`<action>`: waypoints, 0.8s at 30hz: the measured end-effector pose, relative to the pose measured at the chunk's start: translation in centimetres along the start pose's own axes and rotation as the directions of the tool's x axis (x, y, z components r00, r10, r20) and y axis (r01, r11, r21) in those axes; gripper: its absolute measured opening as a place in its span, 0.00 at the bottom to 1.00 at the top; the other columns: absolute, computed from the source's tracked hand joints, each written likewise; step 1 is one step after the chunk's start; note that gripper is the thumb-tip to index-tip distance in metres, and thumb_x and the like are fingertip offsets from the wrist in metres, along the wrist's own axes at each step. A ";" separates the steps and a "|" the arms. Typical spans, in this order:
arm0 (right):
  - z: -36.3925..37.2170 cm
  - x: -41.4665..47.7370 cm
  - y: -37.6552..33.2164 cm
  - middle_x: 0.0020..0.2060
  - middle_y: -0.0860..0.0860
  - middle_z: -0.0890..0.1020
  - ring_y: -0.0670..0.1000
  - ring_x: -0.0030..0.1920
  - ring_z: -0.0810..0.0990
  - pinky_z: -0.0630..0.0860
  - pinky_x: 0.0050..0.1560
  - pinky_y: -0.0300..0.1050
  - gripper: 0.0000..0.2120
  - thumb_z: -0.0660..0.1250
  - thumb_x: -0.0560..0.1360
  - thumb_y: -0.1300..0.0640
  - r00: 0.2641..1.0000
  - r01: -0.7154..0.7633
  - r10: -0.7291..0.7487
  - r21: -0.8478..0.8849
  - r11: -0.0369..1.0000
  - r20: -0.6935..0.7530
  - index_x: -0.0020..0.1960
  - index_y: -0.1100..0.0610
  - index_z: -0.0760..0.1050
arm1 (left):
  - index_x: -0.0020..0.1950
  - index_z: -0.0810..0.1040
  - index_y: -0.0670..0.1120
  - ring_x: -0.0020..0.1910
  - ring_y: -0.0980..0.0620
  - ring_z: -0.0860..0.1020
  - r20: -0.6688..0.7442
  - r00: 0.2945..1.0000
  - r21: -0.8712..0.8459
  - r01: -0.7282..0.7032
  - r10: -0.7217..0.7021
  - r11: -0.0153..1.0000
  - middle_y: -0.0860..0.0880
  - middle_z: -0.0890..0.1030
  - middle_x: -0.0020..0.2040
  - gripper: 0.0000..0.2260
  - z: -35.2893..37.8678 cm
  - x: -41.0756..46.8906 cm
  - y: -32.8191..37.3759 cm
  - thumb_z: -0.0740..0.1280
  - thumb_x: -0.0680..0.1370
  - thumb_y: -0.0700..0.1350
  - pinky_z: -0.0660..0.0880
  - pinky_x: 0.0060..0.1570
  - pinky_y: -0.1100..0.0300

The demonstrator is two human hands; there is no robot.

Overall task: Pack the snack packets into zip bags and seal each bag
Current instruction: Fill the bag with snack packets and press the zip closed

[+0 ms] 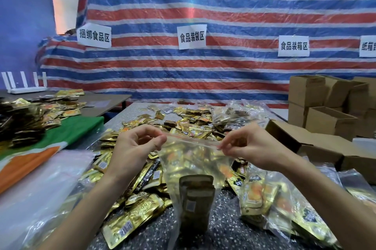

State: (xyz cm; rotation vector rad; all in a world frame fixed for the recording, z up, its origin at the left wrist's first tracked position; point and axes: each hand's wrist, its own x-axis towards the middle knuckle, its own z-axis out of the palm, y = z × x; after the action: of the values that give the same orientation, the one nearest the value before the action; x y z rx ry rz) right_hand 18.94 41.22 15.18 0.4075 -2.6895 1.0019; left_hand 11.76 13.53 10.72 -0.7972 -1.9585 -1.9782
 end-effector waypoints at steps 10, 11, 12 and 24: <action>-0.1 -0.5 0.4 0.41 0.58 0.84 0.57 0.40 0.81 0.80 0.45 0.60 0.12 0.74 0.75 0.63 0.998 -0.043 0.040 0.071 0.997 0.043 0.46 0.46 0.86 | 0.41 0.84 0.47 0.38 0.51 0.80 -0.009 1.000 -0.004 -0.003 0.003 1.000 0.44 0.84 0.40 0.05 -0.5 -0.1 -0.3 0.73 0.69 0.48 0.78 0.43 0.48; -0.2 -0.6 0.5 0.40 0.58 0.84 0.55 0.39 0.81 0.80 0.46 0.59 0.13 0.73 0.74 0.64 0.998 -0.050 0.048 0.059 0.997 0.047 0.46 0.46 0.87 | 0.41 0.84 0.47 0.39 0.51 0.81 -0.008 1.000 -0.006 0.000 0.000 1.000 0.45 0.84 0.40 0.04 -0.6 0.0 -0.4 0.73 0.69 0.47 0.78 0.44 0.49; -0.4 -0.7 0.6 0.40 0.57 0.85 0.53 0.40 0.82 0.81 0.47 0.58 0.14 0.74 0.74 0.66 0.997 -0.060 0.058 0.049 0.997 0.041 0.46 0.47 0.87 | 0.40 0.84 0.48 0.39 0.51 0.81 -0.011 1.000 -0.009 0.004 -0.004 1.000 0.46 0.84 0.40 0.03 -0.8 0.0 -0.5 0.73 0.70 0.46 0.78 0.44 0.52; 2.7 0.3 0.4 0.53 0.42 0.82 0.39 0.54 0.80 0.80 0.57 0.47 0.18 0.78 0.71 0.54 0.993 -0.102 0.103 0.022 0.995 -0.058 0.58 0.49 0.78 | 0.40 0.84 0.49 0.38 0.55 0.81 0.025 0.999 -0.051 0.025 -0.023 0.998 0.50 0.84 0.39 0.01 -1.3 0.2 -0.4 0.72 0.70 0.44 0.78 0.40 0.61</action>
State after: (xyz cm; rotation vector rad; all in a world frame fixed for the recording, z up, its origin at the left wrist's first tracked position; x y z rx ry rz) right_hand 18.17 39.69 13.08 0.2417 -2.6731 1.0513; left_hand 11.10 12.33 10.61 -0.8175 -1.9464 -2.0500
